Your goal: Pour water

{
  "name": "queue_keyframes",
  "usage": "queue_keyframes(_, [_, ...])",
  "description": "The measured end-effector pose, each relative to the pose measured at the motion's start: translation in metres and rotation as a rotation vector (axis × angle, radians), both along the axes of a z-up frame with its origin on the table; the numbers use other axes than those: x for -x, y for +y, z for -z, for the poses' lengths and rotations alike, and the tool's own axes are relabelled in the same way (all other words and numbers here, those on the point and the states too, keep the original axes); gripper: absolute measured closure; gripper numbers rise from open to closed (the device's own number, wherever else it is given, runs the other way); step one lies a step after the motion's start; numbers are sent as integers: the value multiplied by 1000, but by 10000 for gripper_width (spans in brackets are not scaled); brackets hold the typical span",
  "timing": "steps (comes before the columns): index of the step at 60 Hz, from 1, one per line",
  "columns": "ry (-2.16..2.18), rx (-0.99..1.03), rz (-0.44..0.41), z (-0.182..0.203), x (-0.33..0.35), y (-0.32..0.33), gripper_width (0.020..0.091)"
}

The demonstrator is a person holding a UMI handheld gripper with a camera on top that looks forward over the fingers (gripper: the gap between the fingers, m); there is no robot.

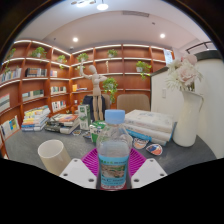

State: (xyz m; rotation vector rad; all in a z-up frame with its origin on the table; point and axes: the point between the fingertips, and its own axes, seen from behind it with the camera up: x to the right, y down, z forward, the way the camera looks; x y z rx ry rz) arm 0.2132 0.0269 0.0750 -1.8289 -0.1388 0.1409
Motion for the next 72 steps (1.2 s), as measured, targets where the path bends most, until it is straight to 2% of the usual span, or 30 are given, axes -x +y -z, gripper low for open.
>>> queue_keyframes(11, [-9,19,20,4,-1,-2,636])
queue_keyframes(17, [-5,56,37,11,-4,-15,465])
queue_keyframes(24, [-31,63,59,11,-9,-44,412])
queue_keyframes(28, [-31,66,66,13,-7,-65,349])
queue_keyframes(36, [-24,56,53,6,9,-109,330])
queue_keyframes(49, [-52,22,95,-13,25,-163,322])
queue_keyframes(72, [-26,-54,139,-55,32,-188,321])
